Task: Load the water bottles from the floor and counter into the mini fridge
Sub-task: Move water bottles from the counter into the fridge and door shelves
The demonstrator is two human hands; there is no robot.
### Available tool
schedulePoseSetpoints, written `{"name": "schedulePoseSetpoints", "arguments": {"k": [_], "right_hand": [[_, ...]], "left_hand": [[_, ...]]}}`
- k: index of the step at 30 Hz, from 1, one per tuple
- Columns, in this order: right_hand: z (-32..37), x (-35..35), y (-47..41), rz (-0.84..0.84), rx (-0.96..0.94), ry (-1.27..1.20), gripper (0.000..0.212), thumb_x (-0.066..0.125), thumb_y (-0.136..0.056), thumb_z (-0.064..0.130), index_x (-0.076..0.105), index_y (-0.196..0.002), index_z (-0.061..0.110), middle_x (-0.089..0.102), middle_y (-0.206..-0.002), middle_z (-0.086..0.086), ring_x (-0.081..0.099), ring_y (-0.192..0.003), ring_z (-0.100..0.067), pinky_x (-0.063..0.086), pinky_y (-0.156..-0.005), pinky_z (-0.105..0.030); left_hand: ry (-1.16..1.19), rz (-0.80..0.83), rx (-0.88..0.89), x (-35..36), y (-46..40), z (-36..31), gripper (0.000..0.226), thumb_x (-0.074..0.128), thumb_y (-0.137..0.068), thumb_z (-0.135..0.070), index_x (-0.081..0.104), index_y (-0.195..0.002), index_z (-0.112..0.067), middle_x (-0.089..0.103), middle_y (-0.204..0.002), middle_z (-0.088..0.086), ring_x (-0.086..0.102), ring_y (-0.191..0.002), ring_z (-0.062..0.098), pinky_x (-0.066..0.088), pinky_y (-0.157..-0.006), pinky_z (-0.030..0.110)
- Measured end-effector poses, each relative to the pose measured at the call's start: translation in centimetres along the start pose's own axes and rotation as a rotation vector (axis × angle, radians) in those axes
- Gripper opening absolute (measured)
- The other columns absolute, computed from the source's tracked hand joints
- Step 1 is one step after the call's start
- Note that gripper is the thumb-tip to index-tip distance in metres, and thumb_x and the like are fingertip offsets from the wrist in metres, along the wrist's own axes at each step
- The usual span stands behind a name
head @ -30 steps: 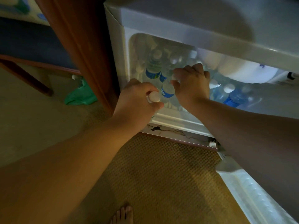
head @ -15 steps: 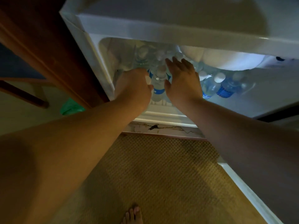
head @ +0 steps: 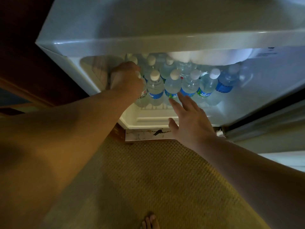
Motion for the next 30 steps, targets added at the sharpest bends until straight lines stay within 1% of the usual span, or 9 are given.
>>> {"name": "schedulePoseSetpoints", "arguments": {"k": [3, 10, 14, 16, 18, 21, 24, 27, 30], "right_hand": [[-0.7, 0.7, 0.4, 0.073, 0.036, 0.023, 0.073, 0.044, -0.103, 0.047, 0.006, -0.164, 0.029, -0.004, -0.173, -0.003, -0.002, -0.158, -0.024, 0.011, -0.125, -0.044], [-1.4, 1.0, 1.1, 0.143, 0.068, 0.045, 0.075, 0.044, -0.104, 0.046, 0.002, -0.163, 0.029, -0.007, -0.172, -0.003, -0.004, -0.158, -0.026, 0.009, -0.125, -0.046], [-1.3, 0.3, 1.7, 0.138, 0.070, 0.052, 0.076, 0.044, -0.104, 0.046, 0.001, -0.163, 0.029, -0.006, -0.172, -0.004, -0.002, -0.158, -0.027, 0.011, -0.124, -0.047], [-1.1, -0.5, 2.3, 0.131, 0.071, 0.050, 0.076, 0.044, -0.103, 0.046, 0.001, -0.163, 0.029, -0.006, -0.172, -0.004, -0.002, -0.158, -0.027, 0.010, -0.125, -0.047], [-0.7, -1.6, 3.2, 0.124, 0.073, 0.035, 0.076, 0.044, -0.103, 0.047, 0.001, -0.163, 0.030, -0.006, -0.172, -0.003, -0.003, -0.158, -0.026, 0.010, -0.125, -0.048], [0.6, -4.2, 5.3, 0.096, 0.052, 0.031, 0.078, 0.044, -0.102, 0.049, -0.001, -0.163, 0.031, -0.006, -0.172, -0.003, -0.002, -0.158, -0.027, 0.011, -0.125, -0.048], [2.4, -8.2, 8.5, 0.056, 0.029, 0.008, 0.079, 0.045, -0.101, 0.048, -0.001, -0.163, 0.031, -0.005, -0.172, -0.003, -0.002, -0.158, -0.027, 0.011, -0.126, -0.047], [4.6, -13.4, 12.7, -0.021, 0.025, -0.045, 0.077, 0.046, -0.100, 0.048, 0.004, -0.163, 0.033, -0.001, -0.173, 0.001, 0.001, -0.158, -0.025, 0.013, -0.125, -0.047], [6.8, -20.1, 16.9, -0.143, 0.016, -0.114, 0.076, 0.051, -0.096, 0.047, 0.016, -0.162, 0.035, 0.012, -0.171, 0.005, 0.013, -0.157, -0.023, 0.025, -0.123, -0.049]], "left_hand": [[-0.030, 0.024, -0.039, 0.2, -0.1, 0.2, 0.035, 0.056, -0.103, -0.009, 0.060, -0.137, -0.005, 0.062, -0.136, 0.019, 0.058, -0.127, 0.036, 0.046, -0.097, 0.037], [-0.100, 0.028, 0.003, 1.1, -1.8, 1.2, 0.045, 0.070, -0.093, -0.015, 0.059, -0.136, -0.019, 0.062, -0.133, 0.009, 0.061, -0.119, 0.031, 0.048, -0.084, 0.032], [-0.161, -0.042, 0.033, 0.4, -0.6, 1.1, 0.048, 0.067, -0.090, -0.021, 0.054, -0.137, -0.026, 0.058, -0.129, 0.011, 0.060, -0.113, 0.032, 0.040, -0.075, 0.034], [-0.107, -0.101, 0.010, -0.8, 1.6, 0.9, 0.044, 0.066, -0.093, -0.025, 0.056, -0.136, -0.026, 0.057, -0.126, 0.010, 0.059, -0.112, 0.030, 0.044, -0.080, 0.035], [0.031, -0.126, 0.006, -1.9, 5.1, 0.1, 0.046, 0.068, -0.096, -0.029, 0.056, -0.140, -0.026, 0.056, -0.131, 0.007, 0.055, -0.118, 0.024, 0.039, -0.087, 0.029], [0.214, -0.067, 0.008, -2.8, 11.3, -1.2, 0.053, 0.066, -0.098, -0.036, 0.049, -0.148, -0.031, 0.054, -0.138, 0.001, 0.050, -0.121, 0.012, 0.037, -0.090, 0.026], [0.255, -0.051, -0.021, -4.5, 17.1, -2.4, 0.055, 0.064, -0.097, -0.044, 0.046, -0.149, -0.038, 0.057, -0.142, -0.005, 0.054, -0.129, 0.015, 0.041, -0.091, 0.024], [0.298, -0.097, -0.008, -8.4, 22.2, -4.6, 0.053, 0.065, -0.097, -0.043, 0.049, -0.147, -0.040, 0.060, -0.137, -0.011, 0.057, -0.118, 0.008, 0.044, -0.088, 0.018], [0.343, -0.173, 0.025, -14.5, 26.4, -7.9, 0.046, 0.064, -0.097, -0.044, 0.054, -0.141, -0.042, 0.061, -0.127, -0.016, 0.057, -0.106, 0.002, 0.044, -0.081, 0.008]]}}
Point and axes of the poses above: each hand's wrist, its own y-axis away from the middle knuckle, its own x-axis out of the palm, z = x × y, the point moved 9 cm from there along -y, towards the middle knuckle
